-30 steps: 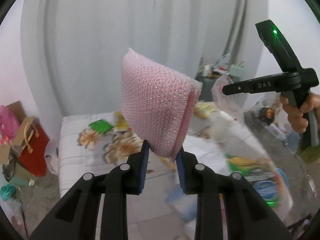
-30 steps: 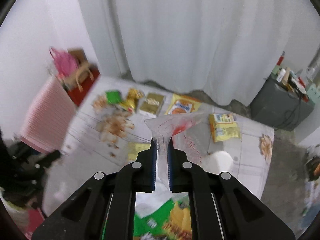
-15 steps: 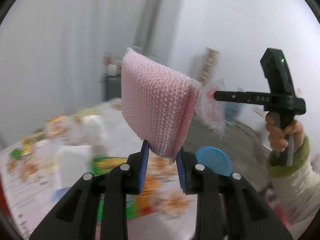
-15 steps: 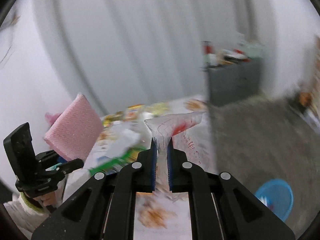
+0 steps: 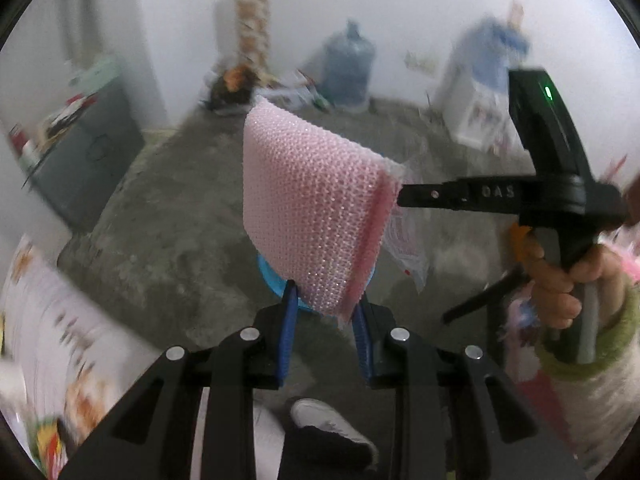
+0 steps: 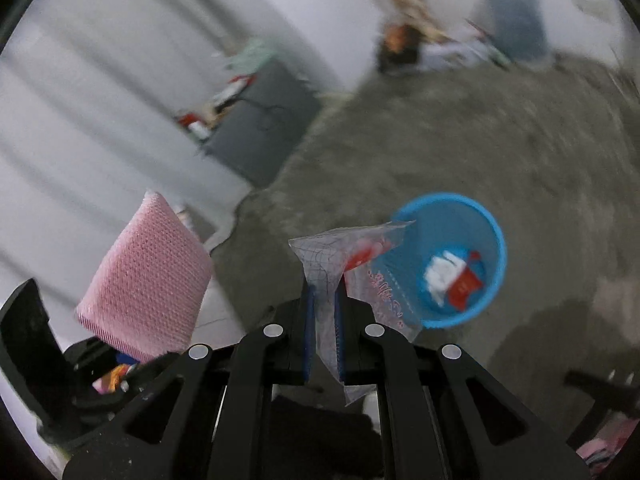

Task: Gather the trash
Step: 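Carry sponge and plastic bag to the wastebasket and open both tools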

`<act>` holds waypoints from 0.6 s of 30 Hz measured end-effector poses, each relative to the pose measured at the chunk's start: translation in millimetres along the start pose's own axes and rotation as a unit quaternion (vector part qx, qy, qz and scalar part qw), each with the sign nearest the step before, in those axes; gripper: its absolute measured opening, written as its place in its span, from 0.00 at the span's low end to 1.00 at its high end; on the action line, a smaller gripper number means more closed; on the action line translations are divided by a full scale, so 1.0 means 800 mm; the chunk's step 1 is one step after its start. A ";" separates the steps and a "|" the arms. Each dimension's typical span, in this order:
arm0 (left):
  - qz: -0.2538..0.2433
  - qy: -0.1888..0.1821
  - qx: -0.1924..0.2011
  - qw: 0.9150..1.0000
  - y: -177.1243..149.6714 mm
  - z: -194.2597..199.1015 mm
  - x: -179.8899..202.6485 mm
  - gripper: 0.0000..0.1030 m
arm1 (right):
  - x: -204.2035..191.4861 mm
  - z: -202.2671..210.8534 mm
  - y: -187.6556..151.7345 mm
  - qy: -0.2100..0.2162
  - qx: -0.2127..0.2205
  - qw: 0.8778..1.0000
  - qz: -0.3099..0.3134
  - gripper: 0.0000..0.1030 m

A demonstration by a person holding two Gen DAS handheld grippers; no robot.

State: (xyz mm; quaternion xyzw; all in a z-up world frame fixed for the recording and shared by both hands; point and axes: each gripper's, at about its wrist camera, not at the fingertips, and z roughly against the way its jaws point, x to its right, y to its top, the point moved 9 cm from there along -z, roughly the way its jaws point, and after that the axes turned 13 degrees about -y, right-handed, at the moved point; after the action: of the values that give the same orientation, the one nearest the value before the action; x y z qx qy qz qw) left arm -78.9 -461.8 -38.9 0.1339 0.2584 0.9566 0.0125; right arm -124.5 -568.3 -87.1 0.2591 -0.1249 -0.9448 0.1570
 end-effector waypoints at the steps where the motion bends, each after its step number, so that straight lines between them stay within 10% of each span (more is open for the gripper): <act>1: -0.005 0.000 -0.011 1.000 -0.001 -0.018 0.000 0.25 | 0.013 -0.010 0.004 0.001 -0.009 1.000 -0.014 0.08; 13: -0.030 -0.002 -0.108 0.994 0.014 -0.220 -0.033 0.29 | 0.119 -0.140 0.007 0.009 -0.088 0.984 -0.155 0.15; 18: -0.042 0.024 -0.105 0.993 0.011 -0.249 -0.041 0.60 | 0.149 -0.170 0.009 -0.032 -0.097 0.979 -0.178 0.43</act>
State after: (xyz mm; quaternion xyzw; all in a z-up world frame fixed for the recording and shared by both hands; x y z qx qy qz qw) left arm -99.0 -570.4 -207.9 0.0975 0.1619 0.9801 0.0600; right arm -148.1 -638.6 -252.0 0.2309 0.0102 -0.9729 0.0068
